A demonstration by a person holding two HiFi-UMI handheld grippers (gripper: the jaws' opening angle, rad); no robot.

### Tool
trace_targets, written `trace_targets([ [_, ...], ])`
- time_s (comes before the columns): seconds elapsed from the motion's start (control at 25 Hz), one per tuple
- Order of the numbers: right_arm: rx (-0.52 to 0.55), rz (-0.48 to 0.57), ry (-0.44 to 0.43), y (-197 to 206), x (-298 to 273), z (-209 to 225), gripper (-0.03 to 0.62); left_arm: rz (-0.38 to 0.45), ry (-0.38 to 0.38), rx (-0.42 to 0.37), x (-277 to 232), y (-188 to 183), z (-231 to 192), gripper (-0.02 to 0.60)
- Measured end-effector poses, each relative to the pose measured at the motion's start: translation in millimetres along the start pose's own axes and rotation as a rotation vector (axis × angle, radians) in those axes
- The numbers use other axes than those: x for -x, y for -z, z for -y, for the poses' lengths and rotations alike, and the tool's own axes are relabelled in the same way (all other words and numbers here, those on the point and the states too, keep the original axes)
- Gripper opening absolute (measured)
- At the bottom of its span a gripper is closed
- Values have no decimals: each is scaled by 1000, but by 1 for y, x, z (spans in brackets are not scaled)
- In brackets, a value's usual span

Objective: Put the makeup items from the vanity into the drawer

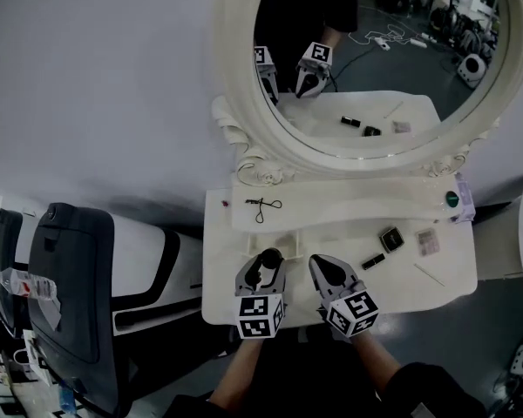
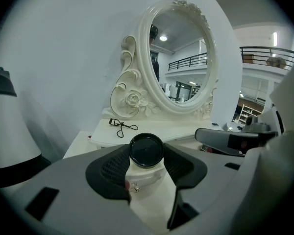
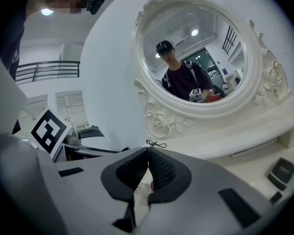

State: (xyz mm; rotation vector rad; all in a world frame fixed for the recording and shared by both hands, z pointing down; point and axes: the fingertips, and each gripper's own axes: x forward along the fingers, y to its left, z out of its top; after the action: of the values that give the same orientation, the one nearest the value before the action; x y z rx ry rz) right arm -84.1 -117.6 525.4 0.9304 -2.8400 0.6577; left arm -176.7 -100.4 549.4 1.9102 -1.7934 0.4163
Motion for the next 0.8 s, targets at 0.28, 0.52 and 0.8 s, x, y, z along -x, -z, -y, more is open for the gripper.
trace_targets([
  [0.28,-7,-19,11,4,-15,5,23,-71,-13,5,-32,11,-18,224],
  [0.52,-16,-34,17,9,-22,8,23,-147,-16,-3,-55,22,-28,224],
  [0.8,-22,-41,27,12,-22,12,23,-189,-9,-17,-61,35,-28,224],
])
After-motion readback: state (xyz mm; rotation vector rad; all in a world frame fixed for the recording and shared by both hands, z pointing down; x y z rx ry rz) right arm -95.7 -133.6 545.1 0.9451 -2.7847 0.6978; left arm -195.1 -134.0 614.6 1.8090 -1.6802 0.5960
